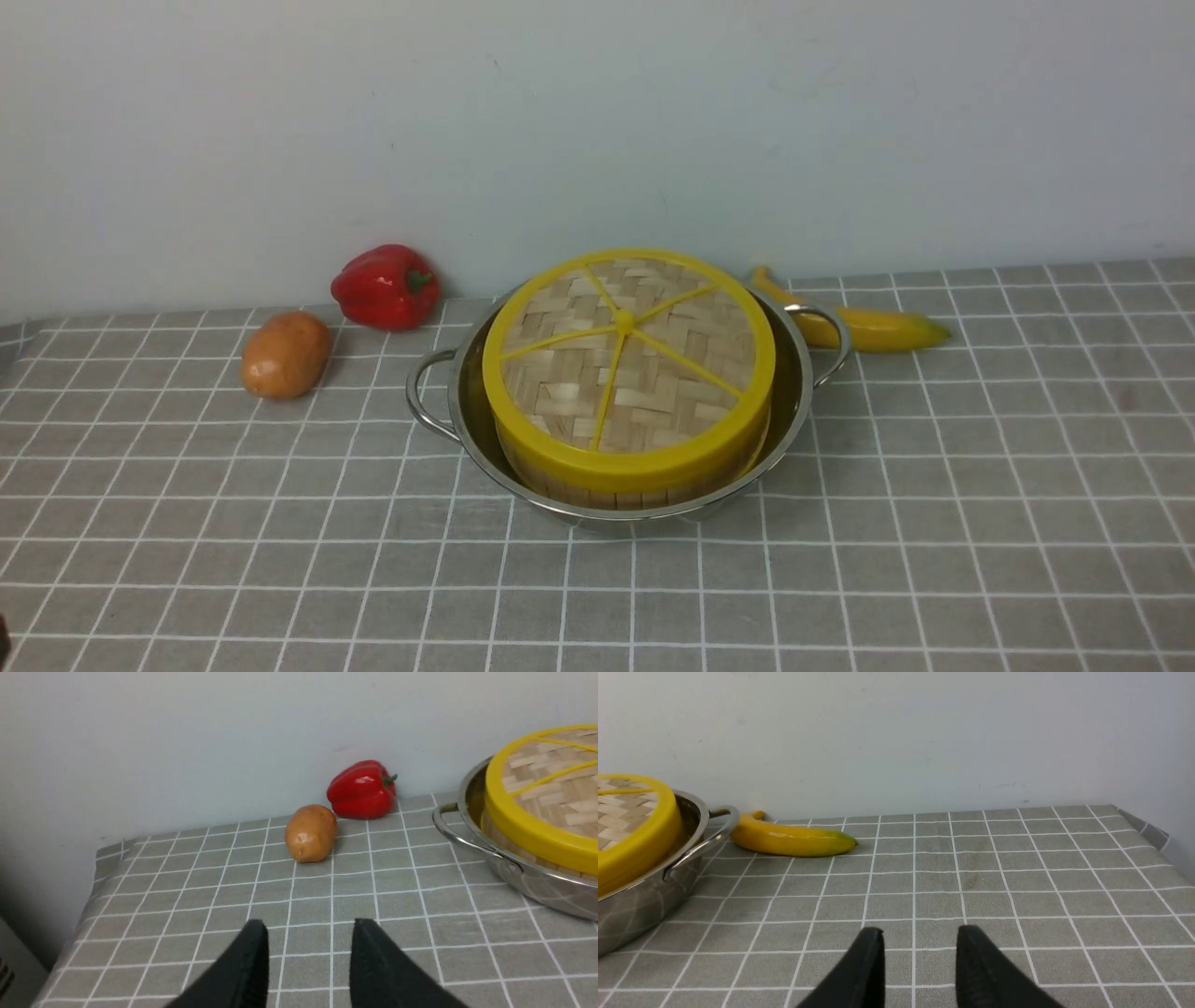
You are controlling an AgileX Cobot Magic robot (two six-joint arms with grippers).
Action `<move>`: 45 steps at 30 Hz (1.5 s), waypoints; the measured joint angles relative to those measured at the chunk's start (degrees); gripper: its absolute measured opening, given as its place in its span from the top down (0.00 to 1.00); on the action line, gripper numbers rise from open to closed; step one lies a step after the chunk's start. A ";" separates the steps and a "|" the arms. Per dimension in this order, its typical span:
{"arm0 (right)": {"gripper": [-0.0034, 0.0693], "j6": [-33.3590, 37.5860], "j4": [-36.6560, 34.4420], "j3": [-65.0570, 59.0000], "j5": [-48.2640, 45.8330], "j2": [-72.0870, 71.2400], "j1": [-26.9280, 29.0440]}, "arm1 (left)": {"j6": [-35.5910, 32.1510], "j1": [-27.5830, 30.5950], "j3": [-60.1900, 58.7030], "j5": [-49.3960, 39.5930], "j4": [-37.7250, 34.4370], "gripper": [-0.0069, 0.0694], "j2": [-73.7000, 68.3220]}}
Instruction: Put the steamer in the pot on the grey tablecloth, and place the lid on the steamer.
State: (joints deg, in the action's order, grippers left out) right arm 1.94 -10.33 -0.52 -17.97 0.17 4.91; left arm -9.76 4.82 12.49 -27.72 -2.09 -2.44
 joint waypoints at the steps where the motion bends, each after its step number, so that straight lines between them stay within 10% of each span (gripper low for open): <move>1: 0.62 0.00 0.00 0.00 0.00 0.00 0.00 | 0.49 0.37 -1.96 1.24 -0.39 0.59 0.95; 45: 0.62 0.00 0.12 0.00 -0.05 0.00 0.00 | 2.90 0.62 -12.89 6.60 -4.78 0.59 2.39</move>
State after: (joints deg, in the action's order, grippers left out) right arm 1.94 -10.21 -0.52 -18.02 0.17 4.91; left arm -6.86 5.44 -0.40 -21.12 -6.87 -0.06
